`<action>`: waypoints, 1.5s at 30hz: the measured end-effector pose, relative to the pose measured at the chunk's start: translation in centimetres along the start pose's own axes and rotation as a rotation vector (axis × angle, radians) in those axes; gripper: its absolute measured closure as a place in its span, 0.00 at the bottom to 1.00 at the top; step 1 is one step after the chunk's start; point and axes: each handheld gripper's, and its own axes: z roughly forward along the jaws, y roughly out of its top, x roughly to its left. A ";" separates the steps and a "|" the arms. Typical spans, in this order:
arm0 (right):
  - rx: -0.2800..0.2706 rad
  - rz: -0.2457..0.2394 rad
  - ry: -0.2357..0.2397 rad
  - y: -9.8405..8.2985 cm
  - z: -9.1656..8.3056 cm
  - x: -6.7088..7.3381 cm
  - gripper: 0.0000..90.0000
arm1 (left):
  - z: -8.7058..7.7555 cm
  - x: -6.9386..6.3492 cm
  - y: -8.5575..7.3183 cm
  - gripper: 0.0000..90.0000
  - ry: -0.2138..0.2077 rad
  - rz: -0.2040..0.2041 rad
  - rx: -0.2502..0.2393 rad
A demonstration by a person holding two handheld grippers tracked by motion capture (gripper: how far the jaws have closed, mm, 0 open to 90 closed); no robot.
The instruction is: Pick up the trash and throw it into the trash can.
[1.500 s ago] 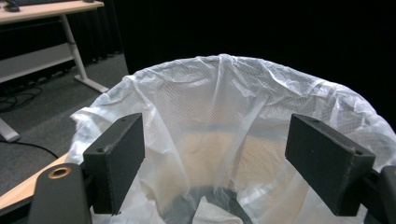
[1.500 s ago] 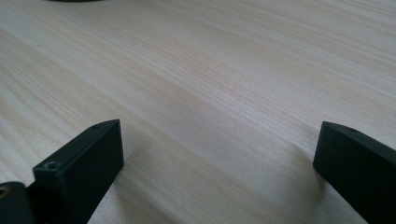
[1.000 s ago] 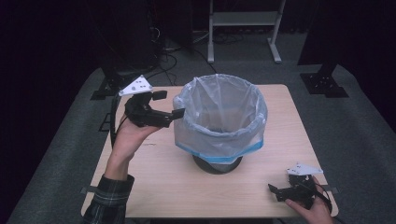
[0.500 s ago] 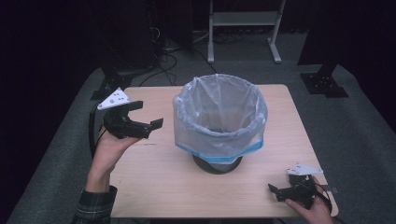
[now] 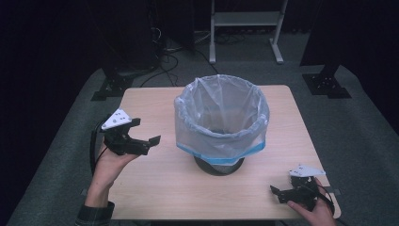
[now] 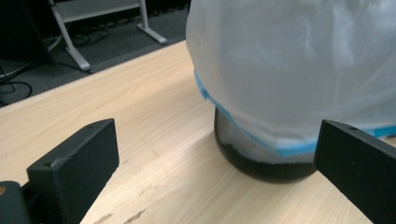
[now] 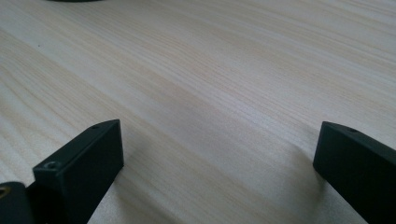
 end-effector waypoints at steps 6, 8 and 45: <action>0.000 0.001 -0.001 0.0 0.0 0.0 0.00 | 0.6 -0.4 -1.7 0.00 0.015 0.004 0.022; 0.000 0.001 -0.001 0.0 0.0 0.0 0.00 | 0.7 -0.6 -2.3 0.00 0.018 0.009 0.033; 0.001 -0.002 0.000 -0.1 -0.1 0.0 0.00 | 3.3 -1.0 -9.8 0.00 0.030 -0.025 0.130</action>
